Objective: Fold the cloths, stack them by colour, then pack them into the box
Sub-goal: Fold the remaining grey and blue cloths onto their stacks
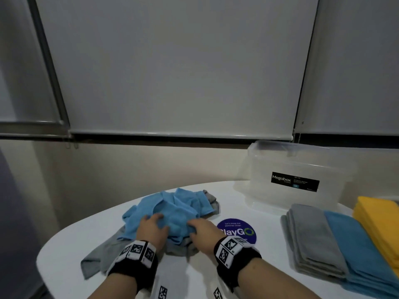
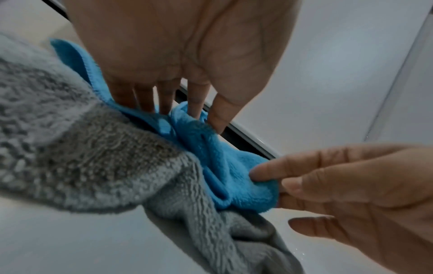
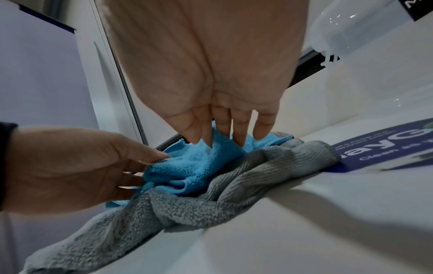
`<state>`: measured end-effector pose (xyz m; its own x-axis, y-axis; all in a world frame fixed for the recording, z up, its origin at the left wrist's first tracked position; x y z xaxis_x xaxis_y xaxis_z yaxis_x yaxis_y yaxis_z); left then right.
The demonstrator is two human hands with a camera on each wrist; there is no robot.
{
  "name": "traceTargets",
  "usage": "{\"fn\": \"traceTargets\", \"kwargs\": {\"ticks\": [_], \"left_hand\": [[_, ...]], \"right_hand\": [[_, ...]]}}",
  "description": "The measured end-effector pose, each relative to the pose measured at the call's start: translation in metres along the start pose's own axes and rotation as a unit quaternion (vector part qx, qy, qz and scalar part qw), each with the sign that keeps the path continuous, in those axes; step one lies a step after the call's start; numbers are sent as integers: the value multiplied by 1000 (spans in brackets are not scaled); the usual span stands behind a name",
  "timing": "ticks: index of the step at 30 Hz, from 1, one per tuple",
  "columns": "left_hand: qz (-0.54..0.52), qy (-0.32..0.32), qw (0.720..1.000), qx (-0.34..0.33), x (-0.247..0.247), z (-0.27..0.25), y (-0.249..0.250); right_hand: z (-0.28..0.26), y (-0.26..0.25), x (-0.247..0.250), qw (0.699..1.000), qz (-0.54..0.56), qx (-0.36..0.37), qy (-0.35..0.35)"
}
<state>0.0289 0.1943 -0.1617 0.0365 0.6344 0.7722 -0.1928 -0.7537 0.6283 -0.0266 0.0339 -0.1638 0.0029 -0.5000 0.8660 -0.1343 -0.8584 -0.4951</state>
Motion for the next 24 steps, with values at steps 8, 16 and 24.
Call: {"fn": "traceTargets", "kwargs": {"ticks": [8, 16, 24], "left_hand": [[-149, 100, 983, -32, 32, 6, 26], [-256, 152, 931, -209, 100, -18, 114], [-236, 131, 899, -346, 169, -60, 183]], "right_hand": [[-19, -2, 49, 960, 167, 51, 217], [-55, -2, 136, 964, 165, 130, 161], [-121, -16, 219, 937, 227, 182, 195]]}}
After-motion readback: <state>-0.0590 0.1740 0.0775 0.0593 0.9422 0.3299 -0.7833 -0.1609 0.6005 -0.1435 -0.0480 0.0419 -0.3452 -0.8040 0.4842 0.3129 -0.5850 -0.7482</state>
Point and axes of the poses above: each hand's wrist, its own z-axis towards the middle knuckle, its own x-axis out of the back of the hand, y = z × x, the point moved 2 cm from there along z, towards the middle knuckle, and after that the axes turned 3 degrees about -x, right-handed, at the moved point
